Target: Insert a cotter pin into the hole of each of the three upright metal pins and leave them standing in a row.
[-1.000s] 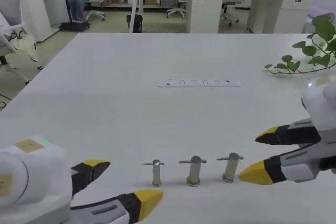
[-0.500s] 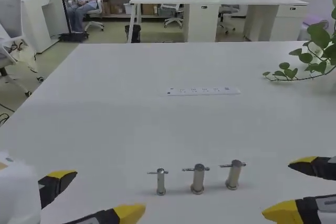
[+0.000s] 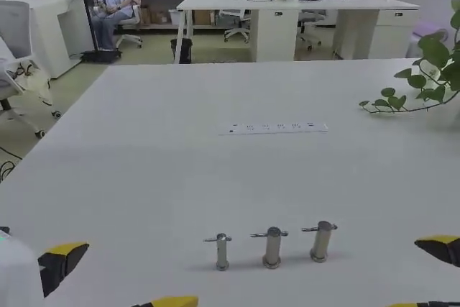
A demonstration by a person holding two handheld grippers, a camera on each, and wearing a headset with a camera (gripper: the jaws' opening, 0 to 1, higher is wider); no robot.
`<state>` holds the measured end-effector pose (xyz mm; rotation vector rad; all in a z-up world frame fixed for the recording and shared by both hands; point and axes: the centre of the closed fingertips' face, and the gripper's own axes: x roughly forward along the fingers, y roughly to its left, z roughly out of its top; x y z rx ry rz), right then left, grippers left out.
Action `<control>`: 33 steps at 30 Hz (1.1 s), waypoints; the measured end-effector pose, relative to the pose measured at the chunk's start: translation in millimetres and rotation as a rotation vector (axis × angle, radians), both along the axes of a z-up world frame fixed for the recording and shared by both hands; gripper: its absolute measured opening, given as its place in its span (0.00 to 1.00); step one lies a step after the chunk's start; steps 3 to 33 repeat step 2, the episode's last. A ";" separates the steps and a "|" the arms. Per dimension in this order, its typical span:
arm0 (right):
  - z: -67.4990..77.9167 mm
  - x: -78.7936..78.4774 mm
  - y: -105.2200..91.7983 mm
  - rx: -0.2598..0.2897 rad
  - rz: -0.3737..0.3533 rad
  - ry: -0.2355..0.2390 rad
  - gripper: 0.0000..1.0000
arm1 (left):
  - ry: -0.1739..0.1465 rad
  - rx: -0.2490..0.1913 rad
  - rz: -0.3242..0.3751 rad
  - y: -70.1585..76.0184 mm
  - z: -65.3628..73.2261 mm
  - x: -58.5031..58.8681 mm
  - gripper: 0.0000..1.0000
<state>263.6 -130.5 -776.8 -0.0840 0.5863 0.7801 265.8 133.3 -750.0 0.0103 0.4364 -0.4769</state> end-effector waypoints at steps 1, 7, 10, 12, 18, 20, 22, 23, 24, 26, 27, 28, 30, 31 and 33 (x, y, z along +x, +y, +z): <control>-0.7 -0.4 0.6 0.001 0.000 0.001 1.00 | 0.001 0.004 -0.003 0.0 -0.4 -0.2 0.95; -1.3 -1.0 0.9 0.002 0.000 0.005 1.00 | 0.003 0.006 -0.005 -0.3 -0.7 -0.4 0.97; -1.3 -1.0 0.9 0.002 0.000 0.005 1.00 | 0.003 0.006 -0.005 -0.3 -0.7 -0.4 0.97; -1.3 -1.0 0.9 0.002 0.000 0.005 1.00 | 0.003 0.006 -0.005 -0.3 -0.7 -0.4 0.97; -1.3 -1.0 0.9 0.002 0.000 0.005 1.00 | 0.003 0.006 -0.005 -0.3 -0.7 -0.4 0.97; -1.3 -1.0 0.9 0.002 0.000 0.005 1.00 | 0.003 0.006 -0.005 -0.3 -0.7 -0.4 0.97; -1.3 -1.0 0.9 0.002 0.000 0.005 1.00 | 0.003 0.006 -0.005 -0.3 -0.7 -0.4 0.97; -1.3 -1.0 0.9 0.002 0.000 0.005 1.00 | 0.003 0.006 -0.005 -0.3 -0.7 -0.4 0.97; -1.3 -1.0 0.9 0.002 0.000 0.005 1.00 | 0.003 0.006 -0.005 -0.3 -0.7 -0.4 0.97; -1.3 -1.0 0.9 0.002 0.000 0.005 1.00 | 0.003 0.006 -0.005 -0.3 -0.7 -0.4 0.97; -1.3 -1.0 0.9 0.002 0.000 0.005 1.00 | 0.003 0.006 -0.005 -0.3 -0.7 -0.4 0.97; -1.3 -1.0 0.9 0.002 0.000 0.005 1.00 | 0.003 0.006 -0.005 -0.3 -0.7 -0.4 0.97; -1.3 -1.0 0.9 0.002 0.000 0.005 1.00 | 0.003 0.006 -0.005 -0.3 -0.7 -0.4 0.97; -1.3 -1.0 0.9 0.002 0.000 0.005 1.00 | 0.003 0.006 -0.005 -0.3 -0.7 -0.4 0.97; -1.3 -1.0 0.9 0.002 0.000 0.005 1.00 | 0.003 0.006 -0.005 -0.3 -0.7 -0.4 0.97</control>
